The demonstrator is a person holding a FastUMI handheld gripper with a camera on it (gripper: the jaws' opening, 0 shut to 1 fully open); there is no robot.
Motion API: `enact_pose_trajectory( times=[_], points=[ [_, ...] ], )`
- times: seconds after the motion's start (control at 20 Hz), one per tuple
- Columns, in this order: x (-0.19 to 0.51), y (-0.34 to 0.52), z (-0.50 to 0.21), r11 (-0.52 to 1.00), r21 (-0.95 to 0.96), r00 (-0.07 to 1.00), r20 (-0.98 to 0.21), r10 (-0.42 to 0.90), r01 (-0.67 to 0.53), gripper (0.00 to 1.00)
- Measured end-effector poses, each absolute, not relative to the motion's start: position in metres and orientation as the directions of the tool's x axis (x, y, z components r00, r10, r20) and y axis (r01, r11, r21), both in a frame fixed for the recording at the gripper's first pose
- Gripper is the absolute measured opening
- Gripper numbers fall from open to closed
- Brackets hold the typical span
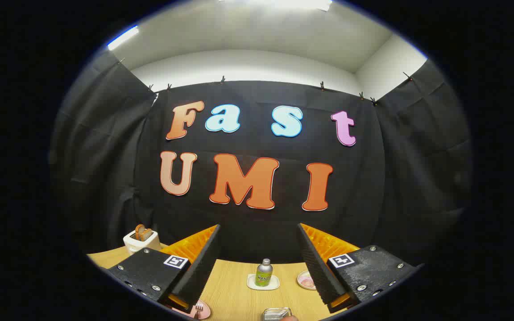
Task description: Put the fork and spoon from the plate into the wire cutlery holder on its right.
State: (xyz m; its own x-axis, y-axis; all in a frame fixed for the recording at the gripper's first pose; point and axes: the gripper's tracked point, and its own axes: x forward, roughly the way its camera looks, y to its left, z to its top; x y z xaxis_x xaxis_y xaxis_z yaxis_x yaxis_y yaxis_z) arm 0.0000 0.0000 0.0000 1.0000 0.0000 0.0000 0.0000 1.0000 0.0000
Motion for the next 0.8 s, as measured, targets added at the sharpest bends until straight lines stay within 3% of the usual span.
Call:
enact_pose_trajectory(
  times=[0.8],
  points=[
    [0.017,-0.002,0.007,0.999,0.052,1.0,0.022,-0.016,0.015,0.98]
  ],
)
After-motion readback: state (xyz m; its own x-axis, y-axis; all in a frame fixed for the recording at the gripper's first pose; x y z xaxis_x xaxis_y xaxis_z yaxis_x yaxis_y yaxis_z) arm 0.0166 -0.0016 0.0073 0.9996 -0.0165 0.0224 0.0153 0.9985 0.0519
